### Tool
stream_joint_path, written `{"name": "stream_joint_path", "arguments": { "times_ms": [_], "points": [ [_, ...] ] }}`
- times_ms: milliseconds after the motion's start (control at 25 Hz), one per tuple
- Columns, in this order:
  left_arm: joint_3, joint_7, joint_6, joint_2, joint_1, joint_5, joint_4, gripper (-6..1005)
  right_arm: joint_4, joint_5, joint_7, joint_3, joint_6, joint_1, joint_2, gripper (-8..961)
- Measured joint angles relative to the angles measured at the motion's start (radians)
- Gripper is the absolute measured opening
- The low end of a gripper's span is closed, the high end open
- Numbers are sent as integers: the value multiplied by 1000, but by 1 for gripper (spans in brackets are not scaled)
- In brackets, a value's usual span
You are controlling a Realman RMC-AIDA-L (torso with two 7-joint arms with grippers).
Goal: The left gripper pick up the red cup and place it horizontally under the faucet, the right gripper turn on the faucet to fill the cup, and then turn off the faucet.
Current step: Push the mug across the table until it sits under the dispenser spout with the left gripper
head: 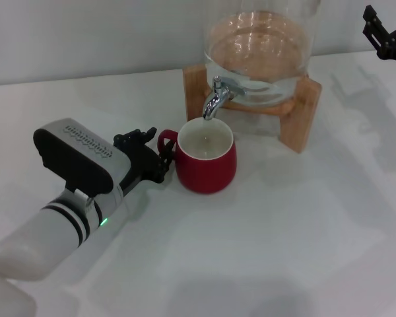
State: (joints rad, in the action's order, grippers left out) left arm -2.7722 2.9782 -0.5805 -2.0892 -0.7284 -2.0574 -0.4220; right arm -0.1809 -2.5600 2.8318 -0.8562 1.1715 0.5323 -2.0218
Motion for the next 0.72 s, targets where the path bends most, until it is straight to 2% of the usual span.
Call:
{"name": "stream_joint_path", "arguments": {
  "times_ms": [400,720],
  "points": [
    [10,-54,-40,1,45,6,-28,392,0,0,2,0,-6,0,5,676],
    [104,-210,-47,6,128,2,-112,393,-6,0,3,0,-22,4,7,676]
  ]
}}
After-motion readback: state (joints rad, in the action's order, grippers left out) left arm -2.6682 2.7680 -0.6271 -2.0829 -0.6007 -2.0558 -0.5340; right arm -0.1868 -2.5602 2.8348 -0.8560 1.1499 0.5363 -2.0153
